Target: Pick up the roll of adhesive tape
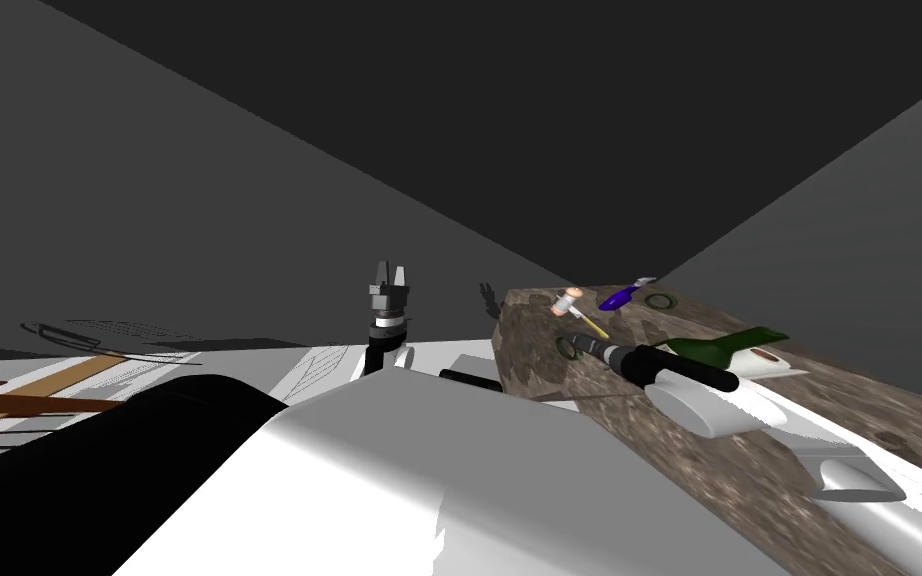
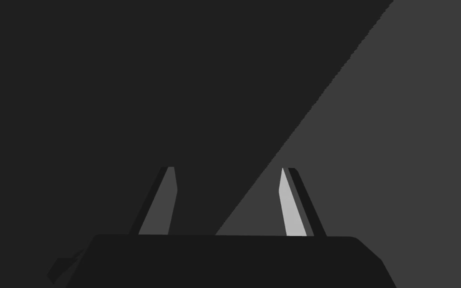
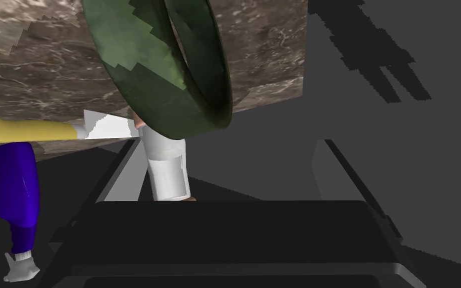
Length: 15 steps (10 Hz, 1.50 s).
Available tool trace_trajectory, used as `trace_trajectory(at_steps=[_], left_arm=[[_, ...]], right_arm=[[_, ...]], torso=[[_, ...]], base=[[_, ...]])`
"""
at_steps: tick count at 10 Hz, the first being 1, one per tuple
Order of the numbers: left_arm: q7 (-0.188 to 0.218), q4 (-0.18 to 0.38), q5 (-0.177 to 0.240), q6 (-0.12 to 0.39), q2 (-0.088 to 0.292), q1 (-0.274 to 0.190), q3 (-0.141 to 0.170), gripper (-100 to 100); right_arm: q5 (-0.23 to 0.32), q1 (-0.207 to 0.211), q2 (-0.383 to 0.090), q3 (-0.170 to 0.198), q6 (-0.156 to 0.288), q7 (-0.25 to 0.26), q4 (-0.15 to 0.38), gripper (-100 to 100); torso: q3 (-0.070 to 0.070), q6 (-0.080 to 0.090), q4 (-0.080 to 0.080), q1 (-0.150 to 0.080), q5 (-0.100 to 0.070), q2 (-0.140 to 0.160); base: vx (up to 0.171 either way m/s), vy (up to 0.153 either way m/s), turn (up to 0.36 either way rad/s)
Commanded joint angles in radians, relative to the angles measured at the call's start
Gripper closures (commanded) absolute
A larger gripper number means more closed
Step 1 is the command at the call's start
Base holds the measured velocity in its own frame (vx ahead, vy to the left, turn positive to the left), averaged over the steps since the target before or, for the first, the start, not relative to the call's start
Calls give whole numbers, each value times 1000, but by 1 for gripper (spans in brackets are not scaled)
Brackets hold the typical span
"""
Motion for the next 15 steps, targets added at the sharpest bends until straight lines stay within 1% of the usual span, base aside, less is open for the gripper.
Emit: trace_trajectory(at_steps=[1, 2, 4, 5, 6, 9, 12, 13, 14, 15], left_arm=[[0, 0, 0, 0, 0, 0, 0, 0], [0, 0, 0, 0, 0, 0, 0, 0], [0, 0, 0, 0, 0, 0, 0, 0], [0, 0, 0, 0, 0, 0, 0, 0], [0, 0, 0, 0, 0, 0, 0, 0], [0, 0, 0, 0, 0, 0, 0, 0], [0, 0, 0, 0, 0, 0, 0, 0], [0, 0, 0, 0, 0, 0, 0, 0], [0, 0, 0, 0, 0, 0, 0, 0], [0, 0, 0, 0, 0, 0, 0, 0]], right_arm=[[-34, 5, -50, 1, 50, 36, -1, -100], [-34, 5, -54, 1, 63, 36, -1, -100], [-81, 0, -120, 11, 134, 77, 8, -100], [-101, -2, -155, 16, 161, 95, 12, -100], [-101, -2, -155, 16, 165, 95, 12, -100], [-150, -9, -233, 30, 240, 136, 23, -100], [-184, -15, -286, 41, 294, 163, 35, -100], [-174, -18, -271, 44, 279, 157, 36, -100], [-175, -19, -272, 45, 283, 160, 38, 0], [-145, -16, -244, 68, 263, 161, 64, -100]], torso=[[0, 0, 0, 0, 0, 0], [0, 0, 0, 0, 0, 0], [0, 0, 0, 0, 0, 0], [0, 0, 0, 0, 0, 0], [1, 0, 0, 1, 0, 1], [0, 0, 0, 1, 0, 1], [1, 1, 0, 0, 0, 1], [1, 1, 0, -1, 0, 1], [0, 1, 0, -1, 0, 0], [0, 1, 0, 0, 0, 0]], base=[[-25, 2, 155], [-19, -1, 54], [-22, 6, 144], [-31, 11, 149], [-22, 6, 42], [-25, 8, 116], [-26, -3, 96], [-12, -6, 18], [0, 0, 0], [16, 5, 121]])
